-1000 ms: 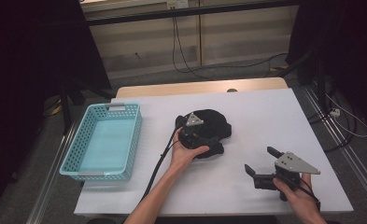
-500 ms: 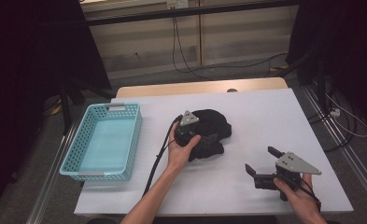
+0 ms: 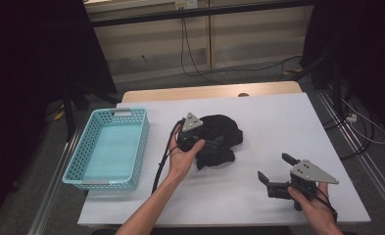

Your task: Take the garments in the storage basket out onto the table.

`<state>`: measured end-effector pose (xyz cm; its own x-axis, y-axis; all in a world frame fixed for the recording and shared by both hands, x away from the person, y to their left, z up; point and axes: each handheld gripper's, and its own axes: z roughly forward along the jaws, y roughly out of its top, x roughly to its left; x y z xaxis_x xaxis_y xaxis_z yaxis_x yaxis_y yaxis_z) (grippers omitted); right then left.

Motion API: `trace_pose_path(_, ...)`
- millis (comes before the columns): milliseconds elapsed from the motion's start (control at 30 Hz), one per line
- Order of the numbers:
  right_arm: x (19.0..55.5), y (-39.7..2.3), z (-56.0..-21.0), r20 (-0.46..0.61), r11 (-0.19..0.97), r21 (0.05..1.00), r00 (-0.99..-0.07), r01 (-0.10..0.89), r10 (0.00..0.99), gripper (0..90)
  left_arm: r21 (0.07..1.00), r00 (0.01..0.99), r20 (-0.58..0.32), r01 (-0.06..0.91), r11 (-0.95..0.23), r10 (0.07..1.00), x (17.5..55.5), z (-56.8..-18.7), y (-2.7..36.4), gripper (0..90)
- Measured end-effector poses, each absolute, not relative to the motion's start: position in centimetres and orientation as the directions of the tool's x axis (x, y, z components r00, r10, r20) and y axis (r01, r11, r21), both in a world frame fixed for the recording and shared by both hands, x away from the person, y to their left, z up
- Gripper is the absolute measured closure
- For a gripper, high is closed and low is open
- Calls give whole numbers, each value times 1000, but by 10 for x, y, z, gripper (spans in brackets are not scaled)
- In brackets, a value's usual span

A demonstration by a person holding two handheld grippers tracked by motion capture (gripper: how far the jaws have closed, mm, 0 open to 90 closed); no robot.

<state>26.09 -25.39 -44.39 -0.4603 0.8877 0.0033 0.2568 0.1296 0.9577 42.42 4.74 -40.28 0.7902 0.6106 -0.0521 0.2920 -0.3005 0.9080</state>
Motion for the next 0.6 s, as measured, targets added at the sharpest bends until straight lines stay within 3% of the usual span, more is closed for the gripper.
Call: trace_pose_path(600, 261, -253, -443, 5, 126, 959, -459, 254, 888, 3, 930, 782, -11, 237, -282, 623, 402, -379, 86, 49)
